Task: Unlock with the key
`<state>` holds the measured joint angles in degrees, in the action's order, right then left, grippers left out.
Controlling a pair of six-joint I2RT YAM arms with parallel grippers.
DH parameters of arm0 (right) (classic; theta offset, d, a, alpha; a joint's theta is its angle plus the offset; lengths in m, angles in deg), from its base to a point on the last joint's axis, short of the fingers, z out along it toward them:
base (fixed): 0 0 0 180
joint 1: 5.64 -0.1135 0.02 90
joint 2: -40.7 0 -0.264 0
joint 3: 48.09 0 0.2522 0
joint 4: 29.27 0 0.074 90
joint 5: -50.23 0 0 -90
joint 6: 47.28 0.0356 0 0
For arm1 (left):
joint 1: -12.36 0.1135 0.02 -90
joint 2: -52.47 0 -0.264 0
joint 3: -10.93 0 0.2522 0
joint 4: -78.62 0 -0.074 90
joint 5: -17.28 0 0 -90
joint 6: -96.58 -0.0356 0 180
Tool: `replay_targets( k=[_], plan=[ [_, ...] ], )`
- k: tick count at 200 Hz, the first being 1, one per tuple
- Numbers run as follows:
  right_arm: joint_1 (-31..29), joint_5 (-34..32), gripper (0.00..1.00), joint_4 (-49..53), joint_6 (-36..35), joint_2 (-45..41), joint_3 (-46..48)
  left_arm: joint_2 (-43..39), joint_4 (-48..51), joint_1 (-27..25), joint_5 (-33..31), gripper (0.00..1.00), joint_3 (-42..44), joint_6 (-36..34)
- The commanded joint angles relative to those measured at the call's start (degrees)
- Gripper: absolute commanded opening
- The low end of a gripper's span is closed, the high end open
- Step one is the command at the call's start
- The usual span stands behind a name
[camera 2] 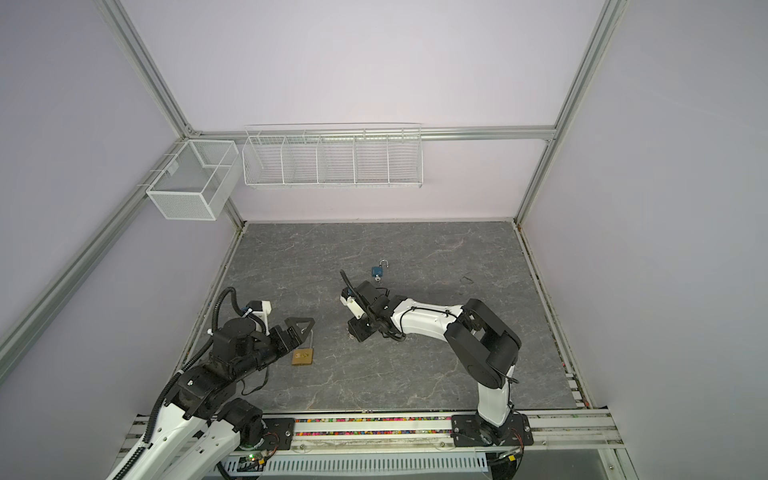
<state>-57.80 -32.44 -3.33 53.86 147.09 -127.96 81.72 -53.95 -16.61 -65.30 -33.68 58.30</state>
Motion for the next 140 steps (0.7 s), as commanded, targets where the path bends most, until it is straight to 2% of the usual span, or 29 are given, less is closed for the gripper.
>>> replay_targets(
  k=[1,22,55,94,128,140],
  plan=[
    [-0.92,1.69,0.34,2.19,-3.02,2.8,-2.04,1.18,0.86,-0.27,-1.66,0.99,-0.72,-0.5],
    [-1.43,1.9,0.29,3.76,-4.09,5.24,-4.51,2.77,0.62,-0.21,-1.63,0.99,-1.49,-1.02],
    [-1.62,-0.21,0.28,3.5,-3.72,6.65,-5.4,2.05,-0.16,-0.21,-2.22,0.99,-1.49,-0.83],
    [-1.62,-1.44,0.18,4.22,-3.87,8.22,-6.14,0.16,1.1,-0.21,-2.74,0.99,-1.19,-0.48],
    [-1.76,-1.96,0.19,4.76,-4.13,8.05,-5.68,-0.69,1.32,-0.21,-3.0,0.99,-0.62,-0.35],
    [-2.03,-3.14,0.28,5.18,-4.28,7.86,-5.7,-0.61,1.01,-0.21,-2.64,0.99,-0.29,-0.18]
  ],
)
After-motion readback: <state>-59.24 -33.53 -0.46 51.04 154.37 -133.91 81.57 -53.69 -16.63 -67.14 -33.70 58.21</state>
